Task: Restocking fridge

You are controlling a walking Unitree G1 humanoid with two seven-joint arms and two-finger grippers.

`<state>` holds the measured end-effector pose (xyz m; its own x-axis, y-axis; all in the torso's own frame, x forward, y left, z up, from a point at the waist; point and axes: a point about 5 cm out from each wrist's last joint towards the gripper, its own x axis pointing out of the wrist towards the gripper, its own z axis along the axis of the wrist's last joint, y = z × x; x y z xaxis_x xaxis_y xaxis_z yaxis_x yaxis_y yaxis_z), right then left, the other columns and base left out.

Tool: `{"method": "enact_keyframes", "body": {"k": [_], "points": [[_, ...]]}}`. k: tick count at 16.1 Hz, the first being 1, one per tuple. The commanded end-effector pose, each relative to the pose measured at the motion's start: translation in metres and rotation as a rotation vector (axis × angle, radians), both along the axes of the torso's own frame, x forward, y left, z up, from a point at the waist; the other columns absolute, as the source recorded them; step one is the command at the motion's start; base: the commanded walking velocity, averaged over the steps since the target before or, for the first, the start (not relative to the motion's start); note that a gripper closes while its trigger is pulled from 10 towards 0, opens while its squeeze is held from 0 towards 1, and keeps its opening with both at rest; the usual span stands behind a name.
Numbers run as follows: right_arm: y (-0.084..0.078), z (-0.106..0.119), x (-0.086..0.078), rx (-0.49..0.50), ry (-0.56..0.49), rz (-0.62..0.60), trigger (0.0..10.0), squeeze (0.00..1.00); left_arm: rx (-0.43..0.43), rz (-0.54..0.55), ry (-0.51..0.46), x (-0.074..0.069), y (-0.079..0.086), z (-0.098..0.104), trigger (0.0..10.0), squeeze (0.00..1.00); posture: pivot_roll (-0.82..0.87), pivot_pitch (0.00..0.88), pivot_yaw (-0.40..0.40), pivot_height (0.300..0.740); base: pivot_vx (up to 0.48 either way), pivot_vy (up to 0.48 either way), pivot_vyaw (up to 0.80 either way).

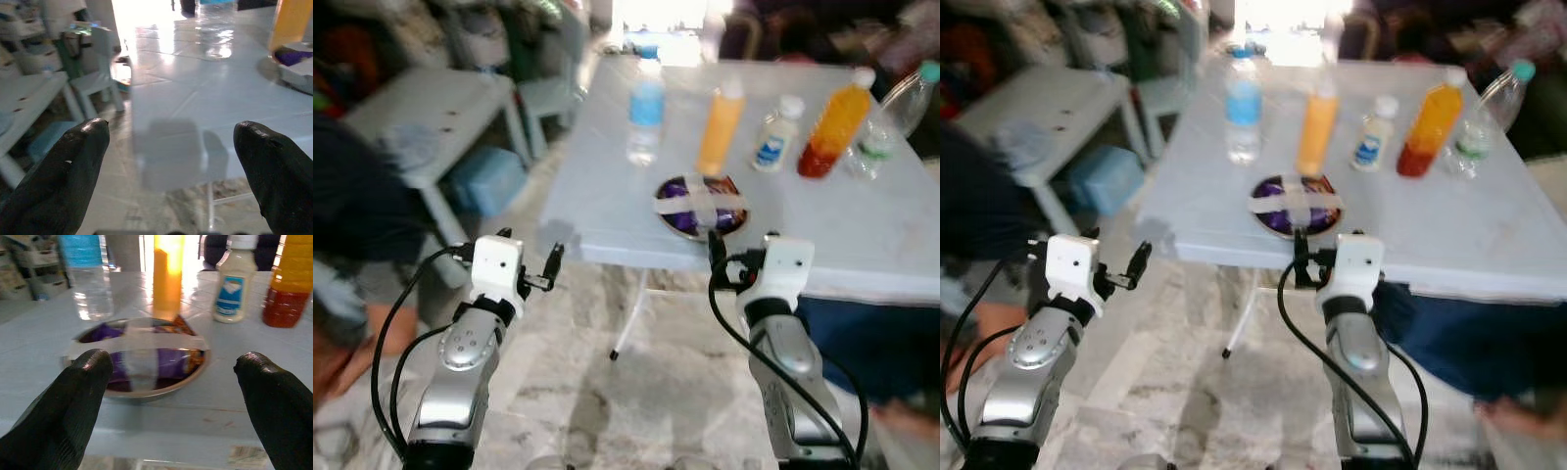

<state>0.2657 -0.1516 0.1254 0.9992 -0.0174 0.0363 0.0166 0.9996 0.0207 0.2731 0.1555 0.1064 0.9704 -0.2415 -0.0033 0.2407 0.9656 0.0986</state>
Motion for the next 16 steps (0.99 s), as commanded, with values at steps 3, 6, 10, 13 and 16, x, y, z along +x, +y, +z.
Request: {"method": "enact_keyframes", "body": {"k": [3,6,10,13,16], "points": [[-0.009,0.000,0.002,0.005,0.008,-0.025,10.0,0.00,-0.003,-0.015,-0.004,-0.001,-0.006,0.002,10.0,0.00,0.00,0.059,0.029,0.740,0.000,0.000,-0.80],[-0.018,0.006,0.015,0.012,-0.010,-0.039,10.0,0.00,0.012,0.013,0.008,-0.004,-0.002,0.002,10.0,0.00,0.02,0.071,0.033,0.740,0.000,0.000,0.00],[-0.031,0.015,0.024,-0.005,-0.040,-0.071,10.0,0.00,0.012,-0.012,0.001,-0.010,-0.001,0.005,10.0,0.00,0.03,0.073,0.038,0.740,0.000,0.000,0.00],[-0.029,0.026,0.009,-0.015,-0.077,-0.082,10.0,0.00,0.004,0.027,-0.017,-0.013,0.010,0.013,10.0,0.00,0.00,0.054,0.055,0.740,0.179,0.000,0.16],[-0.023,0.041,-0.004,-0.011,-0.129,-0.069,10.0,0.00,-0.013,0.038,-0.017,-0.020,0.014,0.017,10.0,0.00,-0.01,0.041,0.060,0.740,0.278,0.000,0.51]]}}
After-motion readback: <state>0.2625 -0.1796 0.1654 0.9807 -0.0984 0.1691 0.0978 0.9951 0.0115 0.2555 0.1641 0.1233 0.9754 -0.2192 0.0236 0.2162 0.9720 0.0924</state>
